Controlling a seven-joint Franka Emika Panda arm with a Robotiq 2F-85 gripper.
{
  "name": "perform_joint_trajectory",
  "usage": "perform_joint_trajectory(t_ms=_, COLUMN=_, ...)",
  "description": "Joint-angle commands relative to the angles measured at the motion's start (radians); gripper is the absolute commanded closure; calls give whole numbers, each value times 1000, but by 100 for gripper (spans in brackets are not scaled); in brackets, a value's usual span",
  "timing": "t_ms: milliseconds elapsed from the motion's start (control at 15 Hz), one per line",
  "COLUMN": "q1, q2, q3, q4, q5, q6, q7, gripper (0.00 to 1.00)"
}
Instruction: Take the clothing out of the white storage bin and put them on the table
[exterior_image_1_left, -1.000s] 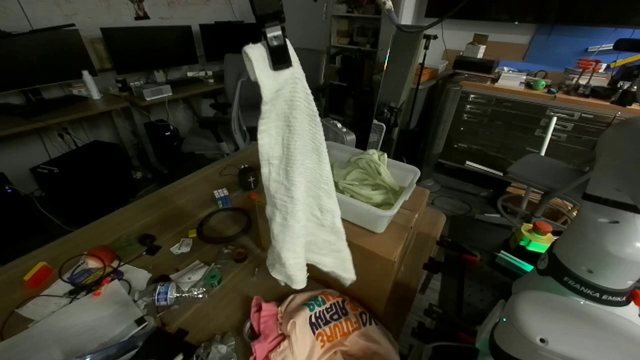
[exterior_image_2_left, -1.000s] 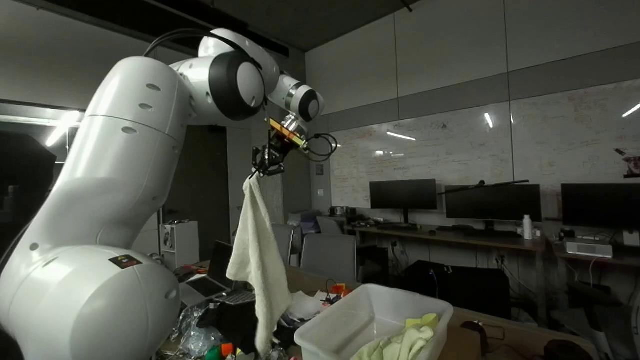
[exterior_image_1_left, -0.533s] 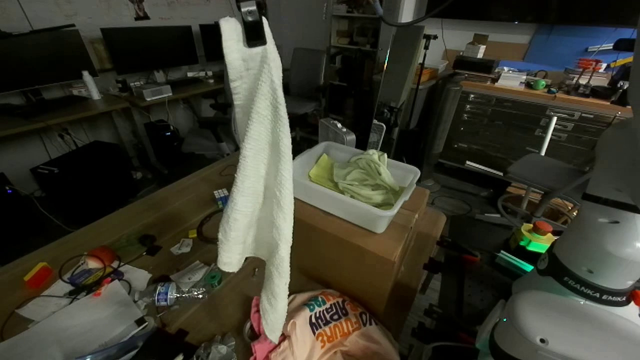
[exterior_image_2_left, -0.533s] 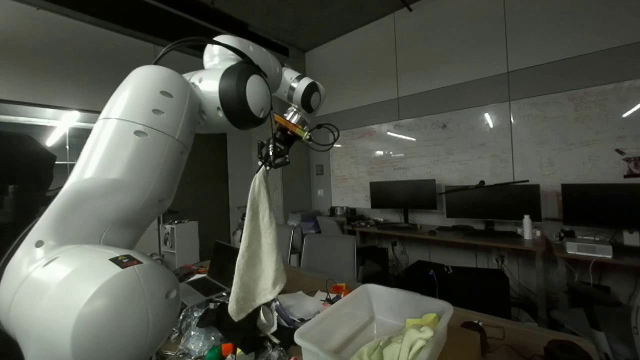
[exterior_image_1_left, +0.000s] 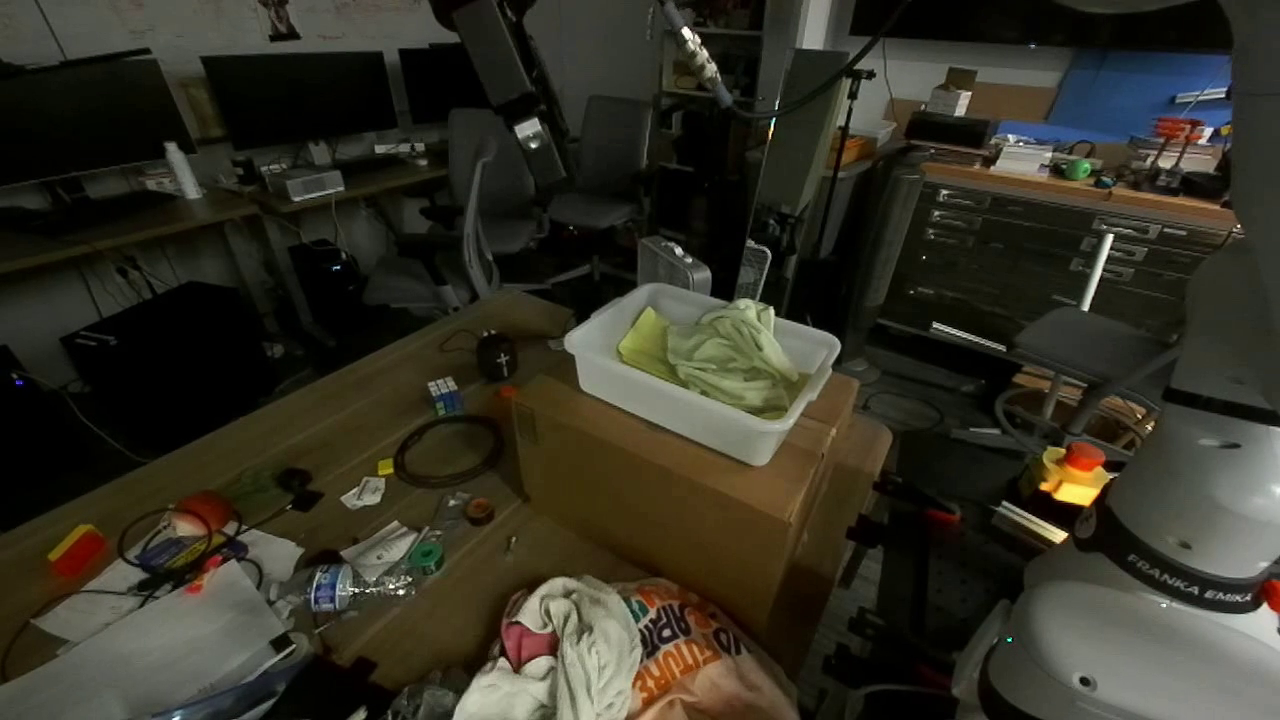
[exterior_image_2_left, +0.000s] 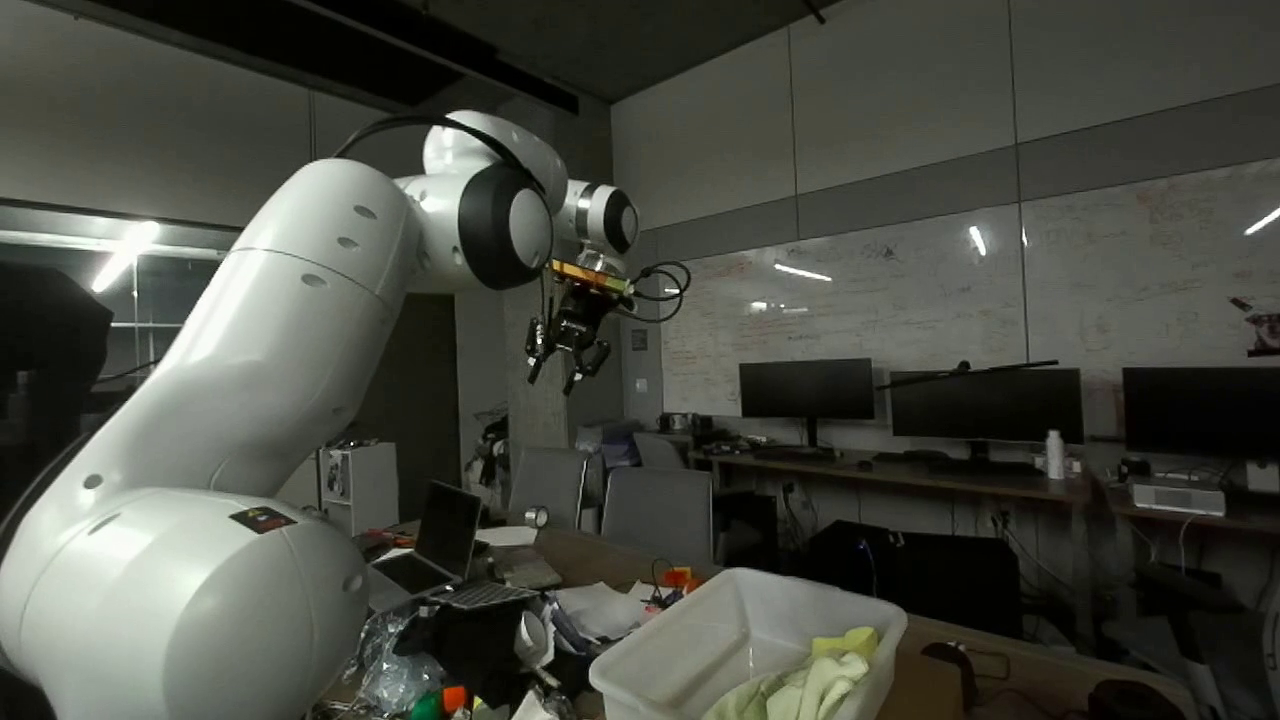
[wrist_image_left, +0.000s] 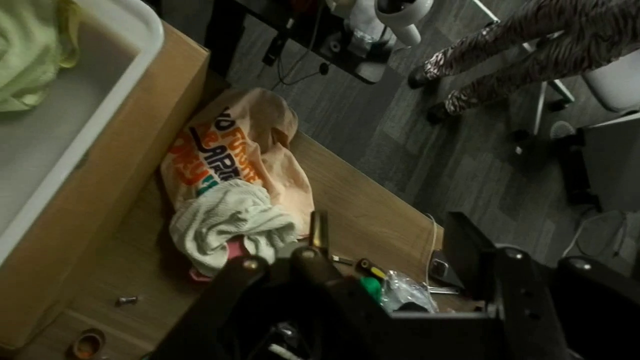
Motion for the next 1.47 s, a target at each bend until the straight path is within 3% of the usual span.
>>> perform_joint_trajectory(t_ms=0, q1=-14, q2=11, q3=-39, q4=10, q5=-80, q6=12, q7=8, gripper=5)
perform_joint_trajectory(t_ms=133, q1=-38, q2=-11, q3=-76, q4=-51, q5=-124, q6=66, q7=13, gripper=0)
perform_joint_trajectory(t_ms=400, q1=-96, q2=-41, q3=-147, q4=-191, q5=-162, q6=225, q7=22, gripper=0)
perform_joint_trajectory(t_ms=667, q1=-176, q2=-59, q3=-192, q4=-340, q5=-110, q6=399, q7=22, gripper=0)
perform_joint_trajectory(t_ms=933, q1=-269, q2=-41, q3=-175, q4=-416, q5=-30, q6=484, q7=39, gripper=0)
perform_joint_trajectory(t_ms=1400, q1=-256, q2=-47, q3=-192, q4=-743, q5=-111, q6=815, q7=69, gripper=0)
